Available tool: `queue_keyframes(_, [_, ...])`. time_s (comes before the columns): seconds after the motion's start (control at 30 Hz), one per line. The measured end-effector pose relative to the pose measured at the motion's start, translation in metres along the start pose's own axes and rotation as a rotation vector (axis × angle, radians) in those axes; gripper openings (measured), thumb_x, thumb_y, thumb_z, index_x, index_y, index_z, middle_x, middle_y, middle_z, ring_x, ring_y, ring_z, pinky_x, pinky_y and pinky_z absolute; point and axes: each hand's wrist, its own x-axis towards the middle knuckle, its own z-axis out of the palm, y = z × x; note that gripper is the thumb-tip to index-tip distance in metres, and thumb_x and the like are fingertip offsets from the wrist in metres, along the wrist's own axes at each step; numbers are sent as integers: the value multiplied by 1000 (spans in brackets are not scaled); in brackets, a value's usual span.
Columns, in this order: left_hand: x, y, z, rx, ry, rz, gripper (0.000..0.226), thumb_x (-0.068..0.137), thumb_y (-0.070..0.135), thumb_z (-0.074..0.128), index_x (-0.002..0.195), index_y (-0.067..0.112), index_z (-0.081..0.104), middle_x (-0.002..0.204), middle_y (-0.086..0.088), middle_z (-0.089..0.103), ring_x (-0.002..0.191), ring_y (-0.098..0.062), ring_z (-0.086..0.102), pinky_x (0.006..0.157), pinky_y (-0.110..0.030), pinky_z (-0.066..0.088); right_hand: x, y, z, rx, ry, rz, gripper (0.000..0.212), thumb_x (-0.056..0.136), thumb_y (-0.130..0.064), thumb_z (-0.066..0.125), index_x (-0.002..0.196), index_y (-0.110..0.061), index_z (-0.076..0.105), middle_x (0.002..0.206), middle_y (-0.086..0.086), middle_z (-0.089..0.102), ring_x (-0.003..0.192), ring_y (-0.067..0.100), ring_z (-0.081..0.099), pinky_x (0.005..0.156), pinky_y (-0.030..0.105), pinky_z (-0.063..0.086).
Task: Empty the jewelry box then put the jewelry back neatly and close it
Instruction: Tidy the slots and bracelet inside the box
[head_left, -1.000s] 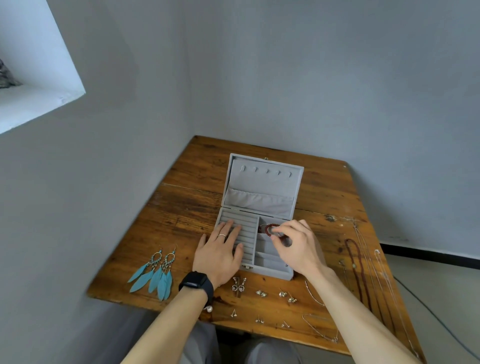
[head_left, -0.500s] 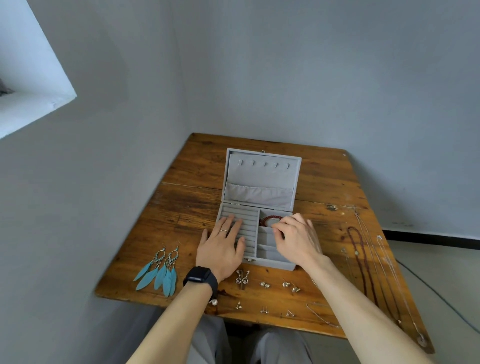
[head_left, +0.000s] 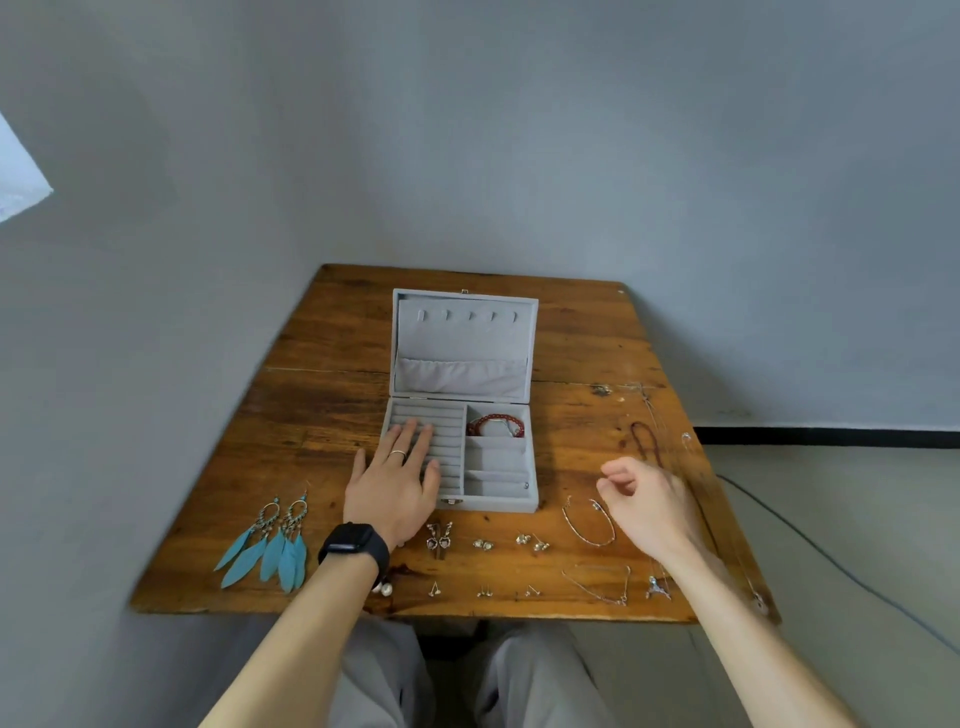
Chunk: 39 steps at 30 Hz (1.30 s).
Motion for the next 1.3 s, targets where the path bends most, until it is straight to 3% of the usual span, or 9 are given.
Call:
queue_keyframes(0.13, [-1,1,-3,-1,-24,3,69,94,54,3,159,32,10,166,9,9,153,-11,2,123,-49,9,-18,0,-4,-158,-71,26,14,90,-42,65,98,-30,68,96,-14,66,90,11,64,73,24,49])
queue_keyframes(0.23, [-1,2,-5,-17,-30,15,63,99,52,7,159,31,11,166,7,9,153,-12,2,123,-50,9,-27,-2,3,-242,-82,5,6,95,-30,58,95,-26,63,95,-7,57,91,16,60,71,26,46])
queue_keyframes(0.37, [-1,2,-6,-9,-42,12,56,105,47,16,159,31,11,166,7,9,153,-13,2,123,-50,8,-29,-6,7,-277,-129,-6,12,97,-18,52,107,-18,60,107,0,58,103,20,55,82,30,49])
queue_keyframes(0.57, [-1,1,-4,-14,-17,20,59,103,50,12,159,31,14,166,7,11,153,-13,4,123,-51,11,-19,-28,-14,-57,-111,-100,6,102,-21,48,102,-20,54,104,-6,63,93,14,60,75,26,46])
queue_keyframes(0.7, [0,0,-1,-26,-4,12,60,102,49,14,159,31,14,166,8,11,153,-12,5,122,-51,12,-9,-51,-25,74,-66,-127,19,100,-23,55,118,-22,62,106,-10,67,98,9,62,83,22,44])
queue_keyframes(0.83, [0,1,1,-41,13,1,67,95,52,7,159,32,15,166,8,13,153,-11,5,122,-51,13,1,-69,-22,146,-38,-165,17,97,-22,60,109,-26,71,98,-14,70,88,5,66,83,22,52])
queue_keyframes(1.0, [-1,0,4,-56,53,11,70,94,52,5,158,30,19,165,7,17,152,-12,9,121,-52,17,11,-91,-6,242,-56,-191,16,97,-19,60,101,-31,70,92,-23,67,89,-8,60,72,4,41])
queue_keyframes(1.17, [1,1,6,-70,84,8,74,90,53,0,158,30,22,164,7,20,152,-11,11,120,-52,18,24,-105,18,204,-99,-252,15,97,-20,61,100,-30,71,91,-26,65,88,-13,57,70,0,39])
queue_keyframes(1.3, [0,1,3,-73,78,8,72,91,52,1,158,30,19,165,7,18,152,-12,11,121,-51,17,37,-102,34,112,-144,-308,14,97,-20,61,104,-26,72,97,-18,68,93,-2,60,74,4,39])
